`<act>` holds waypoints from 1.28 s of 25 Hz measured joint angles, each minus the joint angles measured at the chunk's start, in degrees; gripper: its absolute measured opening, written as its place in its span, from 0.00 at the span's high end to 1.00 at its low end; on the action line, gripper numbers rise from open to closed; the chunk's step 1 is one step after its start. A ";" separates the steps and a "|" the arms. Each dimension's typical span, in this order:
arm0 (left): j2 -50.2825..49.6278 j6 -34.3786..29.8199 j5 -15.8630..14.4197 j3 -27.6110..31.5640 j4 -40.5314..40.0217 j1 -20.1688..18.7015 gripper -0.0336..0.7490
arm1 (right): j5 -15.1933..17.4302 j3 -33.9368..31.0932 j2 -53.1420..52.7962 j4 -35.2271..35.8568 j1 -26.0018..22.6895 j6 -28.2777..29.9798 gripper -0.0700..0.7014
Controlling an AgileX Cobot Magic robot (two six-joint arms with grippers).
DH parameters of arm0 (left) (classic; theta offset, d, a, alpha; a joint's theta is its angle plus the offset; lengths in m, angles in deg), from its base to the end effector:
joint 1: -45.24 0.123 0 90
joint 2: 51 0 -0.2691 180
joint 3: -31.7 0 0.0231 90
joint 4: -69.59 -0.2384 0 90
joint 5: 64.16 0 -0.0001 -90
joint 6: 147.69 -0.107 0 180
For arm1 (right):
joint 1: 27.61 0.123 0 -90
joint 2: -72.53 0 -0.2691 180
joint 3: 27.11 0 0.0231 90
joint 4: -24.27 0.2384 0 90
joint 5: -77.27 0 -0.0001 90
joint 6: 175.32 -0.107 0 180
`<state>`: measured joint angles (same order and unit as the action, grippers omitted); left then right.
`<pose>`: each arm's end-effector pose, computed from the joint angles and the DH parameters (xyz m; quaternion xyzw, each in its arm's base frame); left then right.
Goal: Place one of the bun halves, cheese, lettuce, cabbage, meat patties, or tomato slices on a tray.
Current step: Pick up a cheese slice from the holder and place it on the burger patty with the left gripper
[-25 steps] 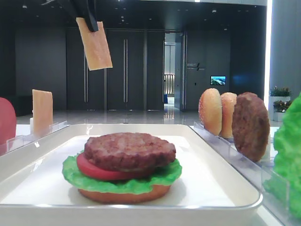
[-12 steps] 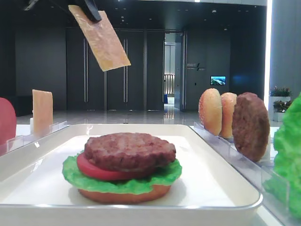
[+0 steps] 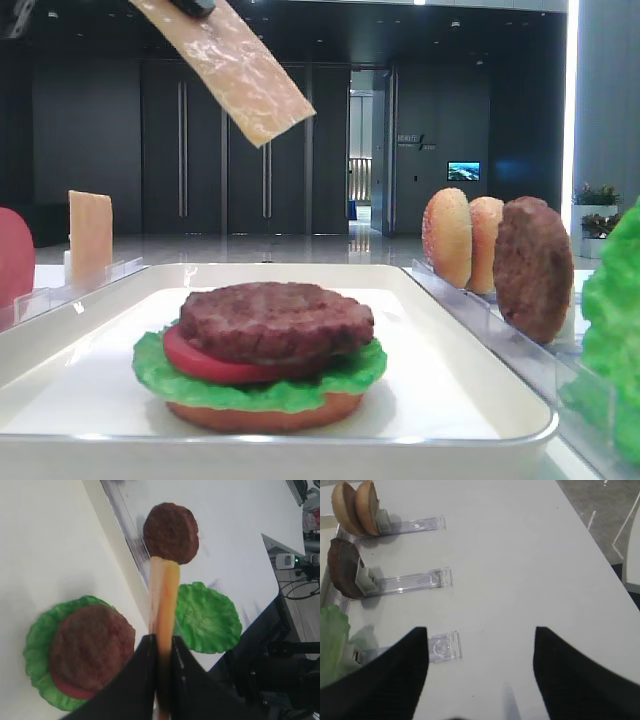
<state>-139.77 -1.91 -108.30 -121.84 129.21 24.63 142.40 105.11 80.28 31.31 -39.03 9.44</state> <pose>0.2329 -0.1563 0.2445 0.1365 0.8909 -0.3832 0.2022 0.0106 0.0100 0.2592 0.0452 0.8661 -0.0090 0.4978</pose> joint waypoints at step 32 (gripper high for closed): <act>-13.02 -18.96 -4.95 7.54 17.68 -2.37 0.91 | 0.00 0.00 0.00 0.00 0.00 0.00 0.35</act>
<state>-152.79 -20.87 -113.25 -114.30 146.89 22.26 142.40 105.11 80.28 31.31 -39.03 9.44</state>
